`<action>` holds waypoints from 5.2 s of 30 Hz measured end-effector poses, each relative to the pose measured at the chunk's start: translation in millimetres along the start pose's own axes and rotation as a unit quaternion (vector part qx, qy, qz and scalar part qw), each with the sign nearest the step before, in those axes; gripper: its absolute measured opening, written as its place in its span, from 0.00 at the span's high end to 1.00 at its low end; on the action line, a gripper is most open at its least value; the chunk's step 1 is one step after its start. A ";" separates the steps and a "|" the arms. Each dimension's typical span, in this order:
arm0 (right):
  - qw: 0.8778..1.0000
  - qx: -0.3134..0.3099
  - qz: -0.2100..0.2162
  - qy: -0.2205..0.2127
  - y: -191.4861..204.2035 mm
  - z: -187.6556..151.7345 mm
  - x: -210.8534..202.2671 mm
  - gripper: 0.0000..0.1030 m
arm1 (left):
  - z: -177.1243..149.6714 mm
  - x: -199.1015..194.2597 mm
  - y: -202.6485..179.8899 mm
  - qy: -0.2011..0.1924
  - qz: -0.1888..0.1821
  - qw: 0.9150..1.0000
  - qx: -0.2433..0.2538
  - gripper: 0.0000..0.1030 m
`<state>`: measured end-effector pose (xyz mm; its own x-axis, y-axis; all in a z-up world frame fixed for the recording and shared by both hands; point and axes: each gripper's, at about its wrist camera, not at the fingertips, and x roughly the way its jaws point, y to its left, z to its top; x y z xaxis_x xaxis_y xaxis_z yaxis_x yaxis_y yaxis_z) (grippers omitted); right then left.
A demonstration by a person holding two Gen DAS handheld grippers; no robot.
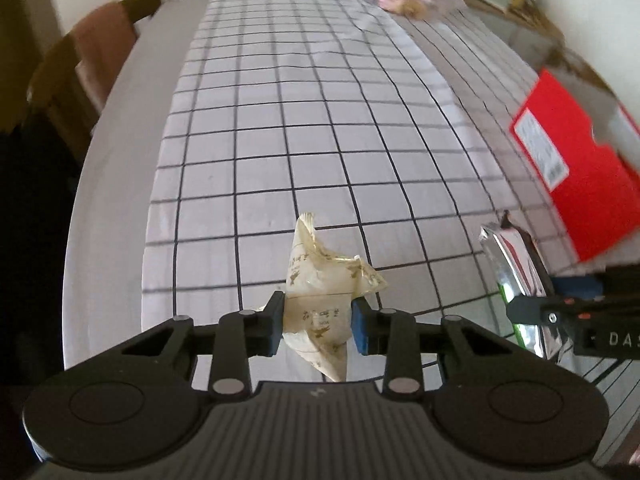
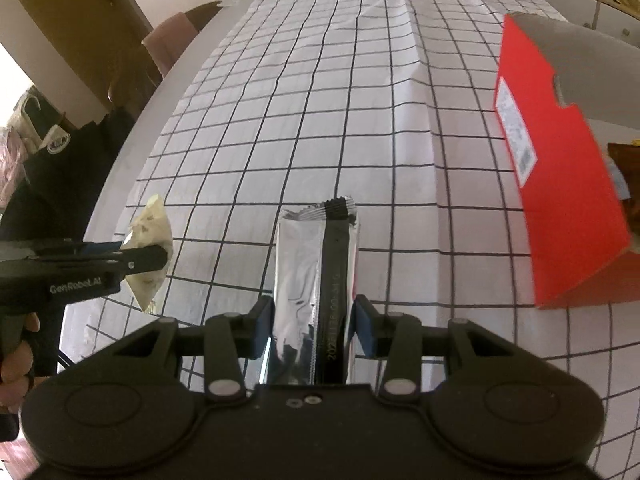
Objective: Organize snacks
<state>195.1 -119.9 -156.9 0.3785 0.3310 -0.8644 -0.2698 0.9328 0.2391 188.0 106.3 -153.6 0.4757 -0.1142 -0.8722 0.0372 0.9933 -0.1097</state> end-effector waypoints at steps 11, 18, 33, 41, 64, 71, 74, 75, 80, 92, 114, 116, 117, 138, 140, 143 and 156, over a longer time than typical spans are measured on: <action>0.999 0.009 0.018 -0.043 -29.0 7.3 -60.9 0.60 | 7.9 -43.0 -25.7 -0.029 -0.028 0.997 -0.062 0.68; 0.997 0.016 0.013 -0.078 -62.6 15.1 -99.9 0.60 | 27.8 -66.3 -73.2 -0.061 -0.042 0.996 -0.051 0.68; 0.993 0.022 -0.028 -0.117 -165.8 39.2 -151.3 0.60 | 72.2 -64.3 -205.6 -0.080 -0.071 0.994 0.010 0.68; 0.991 0.029 -0.043 -0.119 -218.7 47.5 -156.4 0.60 | 90.3 -48.0 -272.0 -0.073 -0.073 0.994 0.038 0.68; 0.996 0.019 -0.059 -0.064 -285.7 71.4 -106.2 0.60 | 127.6 49.7 -360.5 0.029 0.016 0.996 0.086 0.68; 0.997 0.012 -0.056 -0.049 -286.4 68.4 -94.1 0.59 | 124.0 72.0 -369.3 0.046 0.034 0.993 0.099 0.67; 0.997 0.012 -0.053 -0.048 -287.8 66.9 -94.0 0.59 | 121.7 76.3 -369.7 0.046 0.042 0.993 0.101 0.67; 0.997 0.013 -0.053 -0.048 -288.1 67.4 -93.8 0.59 | 121.8 77.1 -369.2 0.046 0.042 0.993 0.099 0.67; 0.998 0.011 -0.050 -0.049 -288.4 65.2 -94.9 0.56 | 119.2 79.2 -367.9 0.046 0.044 0.994 0.092 0.66; 0.996 0.006 -0.043 -0.076 -279.9 53.2 -117.9 0.38 | 108.1 53.4 -367.2 0.009 0.022 0.997 0.080 0.44; 0.984 0.032 -0.058 -0.163 -237.6 26.3 -185.6 0.11 | 89.7 -22.6 -335.6 -0.067 -0.022 0.993 0.091 0.36; 0.983 0.034 -0.064 -0.169 -234.8 23.6 -190.6 0.02 | 87.0 -30.4 -332.0 -0.076 -0.029 0.992 0.092 0.33; 0.982 0.033 -0.065 -0.173 -232.8 22.1 -193.1 0.02 | 85.6 -33.4 -330.5 -0.080 -0.032 0.992 0.092 0.32; 0.963 0.059 -0.057 -0.258 -208.6 -23.5 -223.4 0.00 | 52.7 -81.3 -295.6 -0.123 -0.076 0.988 0.054 0.05; 0.961 0.061 -0.060 -0.263 -206.4 -29.1 -223.9 0.00 | 49.1 -85.1 -293.5 -0.127 -0.078 0.988 0.048 0.05; 0.957 0.068 -0.069 -0.274 -203.4 -35.8 -225.4 0.00 | 44.9 -90.1 -290.0 -0.130 -0.080 0.988 0.034 0.05; 0.951 0.108 -0.077 -0.279 -206.7 -44.3 -226.7 0.00 | 36.1 -98.7 -292.4 -0.142 -0.055 0.988 0.014 0.05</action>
<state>125.8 -394.1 -30.0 0.8264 0.1565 -0.5408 -0.0083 0.9639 0.2662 161.8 -172.2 -18.2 0.6949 -0.2158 -0.6860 0.1257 0.9757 -0.1797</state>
